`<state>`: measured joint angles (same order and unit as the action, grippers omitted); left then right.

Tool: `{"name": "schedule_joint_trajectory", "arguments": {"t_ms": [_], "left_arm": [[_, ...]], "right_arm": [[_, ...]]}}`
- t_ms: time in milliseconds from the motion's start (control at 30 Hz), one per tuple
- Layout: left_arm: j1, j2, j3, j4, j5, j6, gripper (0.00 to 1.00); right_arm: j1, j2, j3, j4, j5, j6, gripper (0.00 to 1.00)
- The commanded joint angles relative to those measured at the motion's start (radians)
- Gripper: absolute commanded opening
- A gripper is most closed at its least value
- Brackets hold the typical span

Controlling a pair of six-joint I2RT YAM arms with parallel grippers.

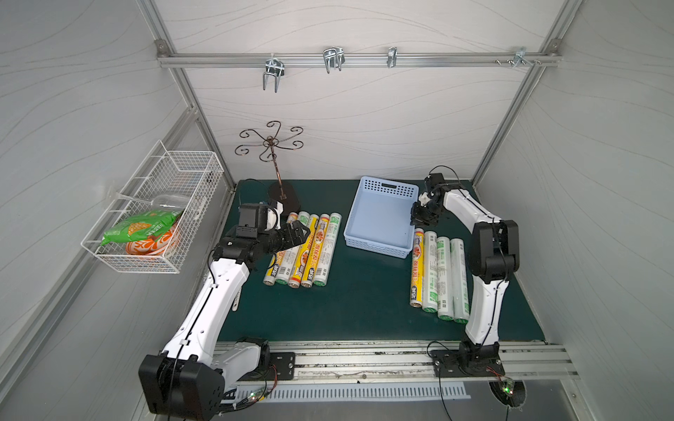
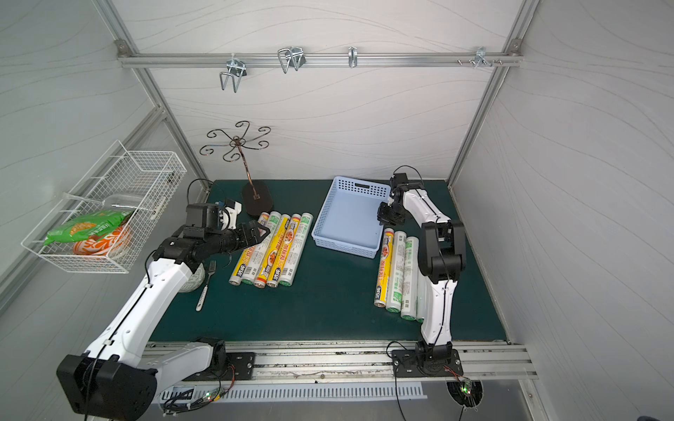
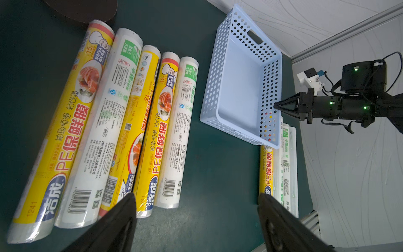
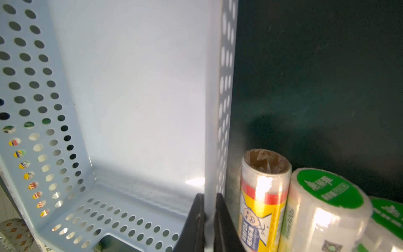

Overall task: Put the plastic wrap into the basket
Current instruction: Move the basket to the center of the board.

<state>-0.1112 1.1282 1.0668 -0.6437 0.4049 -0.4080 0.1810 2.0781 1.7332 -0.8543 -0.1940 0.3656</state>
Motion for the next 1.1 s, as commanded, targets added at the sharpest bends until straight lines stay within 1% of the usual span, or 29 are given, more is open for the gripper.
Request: {"name": "schedule_joint_trajectory", "arguments": {"t_ms": [0, 267, 533, 667, 800, 1067], "left_arm": [[-0.002, 0.001, 0.0, 0.06, 0.023, -0.008, 0.9], [-0.019, 0.001, -0.007, 0.065, 0.024, -0.012, 0.9], [-0.105, 0.03, -0.03, 0.096, -0.015, -0.036, 0.89], [-0.142, 0.057, -0.04, 0.115, -0.03, -0.052, 0.87], [-0.159, 0.082, -0.051, 0.128, -0.047, -0.064, 0.85], [-0.201, 0.125, -0.055, 0.145, -0.121, -0.071, 0.81]], "right_arm": [[0.021, -0.058, -0.05, 0.003, -0.009, -0.022, 0.1], [0.048, -0.128, -0.141, 0.004, -0.004, -0.025, 0.08], [0.096, -0.254, -0.287, 0.017, -0.001, -0.017, 0.07], [0.112, -0.306, -0.349, 0.016, 0.004, -0.015, 0.07], [0.125, -0.362, -0.412, 0.02, 0.009, -0.012, 0.07], [0.154, -0.422, -0.483, 0.027, -0.004, -0.001, 0.08]]}}
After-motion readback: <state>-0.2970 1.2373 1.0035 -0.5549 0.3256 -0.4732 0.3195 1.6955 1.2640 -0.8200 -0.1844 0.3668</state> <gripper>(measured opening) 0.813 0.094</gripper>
